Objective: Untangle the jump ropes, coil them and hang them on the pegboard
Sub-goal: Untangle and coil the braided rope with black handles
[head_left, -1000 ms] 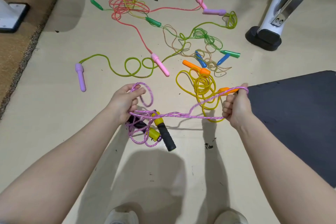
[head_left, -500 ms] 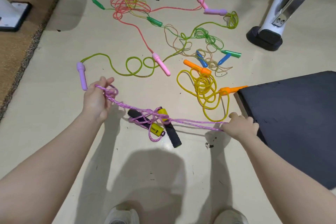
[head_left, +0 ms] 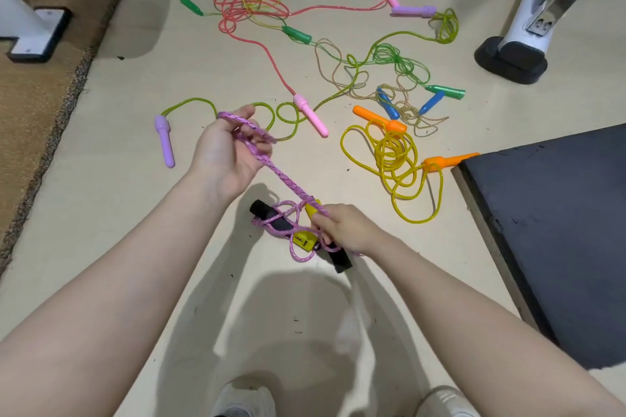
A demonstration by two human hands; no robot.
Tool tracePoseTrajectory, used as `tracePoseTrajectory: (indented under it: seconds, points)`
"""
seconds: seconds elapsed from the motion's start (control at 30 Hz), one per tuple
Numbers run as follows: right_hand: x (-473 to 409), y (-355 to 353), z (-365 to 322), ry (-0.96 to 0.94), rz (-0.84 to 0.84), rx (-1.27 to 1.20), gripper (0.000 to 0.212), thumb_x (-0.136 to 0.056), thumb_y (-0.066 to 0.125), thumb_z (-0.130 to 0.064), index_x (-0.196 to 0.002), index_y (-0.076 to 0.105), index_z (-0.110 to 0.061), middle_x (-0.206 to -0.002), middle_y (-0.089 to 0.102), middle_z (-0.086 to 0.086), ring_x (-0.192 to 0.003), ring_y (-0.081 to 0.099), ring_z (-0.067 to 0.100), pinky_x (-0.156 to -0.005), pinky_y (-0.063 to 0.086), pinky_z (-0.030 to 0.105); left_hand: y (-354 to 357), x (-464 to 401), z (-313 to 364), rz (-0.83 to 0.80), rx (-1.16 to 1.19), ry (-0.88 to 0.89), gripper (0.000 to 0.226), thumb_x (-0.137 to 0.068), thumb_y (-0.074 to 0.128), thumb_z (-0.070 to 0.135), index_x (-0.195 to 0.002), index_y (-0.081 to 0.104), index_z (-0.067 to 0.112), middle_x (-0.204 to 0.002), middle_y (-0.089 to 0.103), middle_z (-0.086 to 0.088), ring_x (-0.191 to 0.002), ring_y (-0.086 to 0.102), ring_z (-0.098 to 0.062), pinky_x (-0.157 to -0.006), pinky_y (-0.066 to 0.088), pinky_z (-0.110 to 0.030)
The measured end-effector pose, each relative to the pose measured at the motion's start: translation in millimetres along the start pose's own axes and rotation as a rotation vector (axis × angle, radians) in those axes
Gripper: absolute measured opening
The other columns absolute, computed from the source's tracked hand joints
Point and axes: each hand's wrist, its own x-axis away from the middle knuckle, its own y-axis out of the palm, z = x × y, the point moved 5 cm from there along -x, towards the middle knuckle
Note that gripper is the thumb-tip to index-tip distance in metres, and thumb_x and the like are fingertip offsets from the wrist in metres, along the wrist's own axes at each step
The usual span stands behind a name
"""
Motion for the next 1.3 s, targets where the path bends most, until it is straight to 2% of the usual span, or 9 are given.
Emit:
tracePoseTrajectory:
  seconds: [0.3,0.43,0.53,0.6,0.77,0.87,0.97,1.07,1.3]
  points:
    - [32,-71,32,0.218,0.088,-0.404,0.032,-0.100,0.039,-0.020,-0.080,0.059,-0.007,-0.057,0.049,0.014,-0.033,0.034,0.011,-0.033,0.017,0.014,-170,-57,20,0.620,-0.809,0.095,0.028,-0.091,0.035,0.003,-0.086,0.060,0.015,-0.083,0.052,-0.008,-0.064,0.049,-0.026,-0.064,0.043,-0.032]
    - [38,-77,27,0.241,0.052,-0.615,0.030,-0.102,0.032,-0.015,-0.085,0.054,-0.005,-0.054,0.058,0.010,-0.025,0.026,0.008,-0.037,0.005,0.017,-181,-49,-6,0.506,-1.152,-0.267,0.007,-0.088,0.051,-0.003,-0.092,0.049,0.002,-0.076,0.046,-0.014,-0.061,0.043,-0.027,-0.051,0.038,-0.026]
    - [37,-68,7,0.250,0.008,-0.639,0.031,-0.102,0.032,-0.014,-0.078,0.051,-0.006,-0.069,0.059,0.008,-0.025,0.026,0.007,-0.031,0.009,0.010,-117,-33,-35,0.230,-1.436,-0.084,0.061,-0.080,0.066,0.006,-0.133,0.037,0.006,-0.127,0.044,-0.018,-0.113,0.048,-0.034,-0.090,0.045,-0.029]
    - [33,-63,-7,0.238,-0.007,-0.680,0.031,-0.101,0.032,-0.014,-0.077,0.049,-0.005,-0.072,0.057,0.010,-0.025,0.026,0.006,-0.030,0.009,0.009,-53,-11,-58,-0.124,-1.353,0.201,0.043,-0.086,0.061,0.009,-0.126,0.048,0.014,-0.131,0.046,-0.009,-0.119,0.047,-0.022,-0.102,0.037,-0.029]
    - [28,-74,-21,0.162,0.053,-0.914,0.031,-0.101,0.034,-0.020,-0.076,0.048,-0.008,-0.062,0.063,0.012,-0.026,0.028,0.007,-0.028,0.011,0.009,18,40,-106,-0.522,-1.008,0.215,0.034,-0.086,0.064,0.013,-0.110,0.044,0.027,-0.090,0.057,0.003,-0.061,0.056,0.003,-0.056,0.040,-0.007]
    - [38,-89,-19,0.133,0.022,-0.703,0.030,-0.100,0.039,-0.023,-0.079,0.053,-0.008,-0.055,0.058,0.005,-0.029,0.028,0.007,-0.030,0.015,0.012,3,18,-100,-0.438,-1.289,0.281,0.018,-0.088,0.060,0.015,-0.098,0.052,0.026,-0.068,0.055,0.004,-0.046,0.050,0.001,-0.049,0.037,-0.017]
    - [44,-109,-9,0.140,0.029,0.070,0.024,-0.085,0.064,-0.036,-0.073,0.063,-0.015,-0.059,0.054,-0.001,-0.050,0.045,0.011,-0.048,0.037,0.023,-14,-10,-64,-0.242,-1.447,0.355,0.010,-0.091,0.054,0.017,-0.083,0.060,0.020,-0.065,0.057,0.001,-0.054,0.052,-0.006,-0.051,0.037,-0.019]
    - [44,-133,11,0.237,0.147,0.582,0.024,-0.082,0.066,-0.031,-0.064,0.057,-0.019,-0.065,0.053,-0.001,-0.070,0.050,0.019,-0.061,0.039,0.032,-39,-28,-11,0.148,-1.155,0.440,0.018,-0.090,0.045,0.013,-0.092,0.063,0.013,-0.076,0.056,-0.001,-0.070,0.050,-0.020,-0.062,0.038,-0.024]
    - [49,-144,33,0.405,0.615,-0.244,0.046,-0.094,0.041,-0.050,-0.085,0.058,-0.008,-0.082,0.068,0.017,-0.079,0.064,0.033,-0.066,0.056,0.040,-88,-43,35,0.414,-0.391,0.457,0.035,-0.090,0.028,-0.006,-0.089,0.055,0.016,-0.126,0.057,-0.008,-0.047,0.049,-0.007,-0.039,0.035,-0.015]
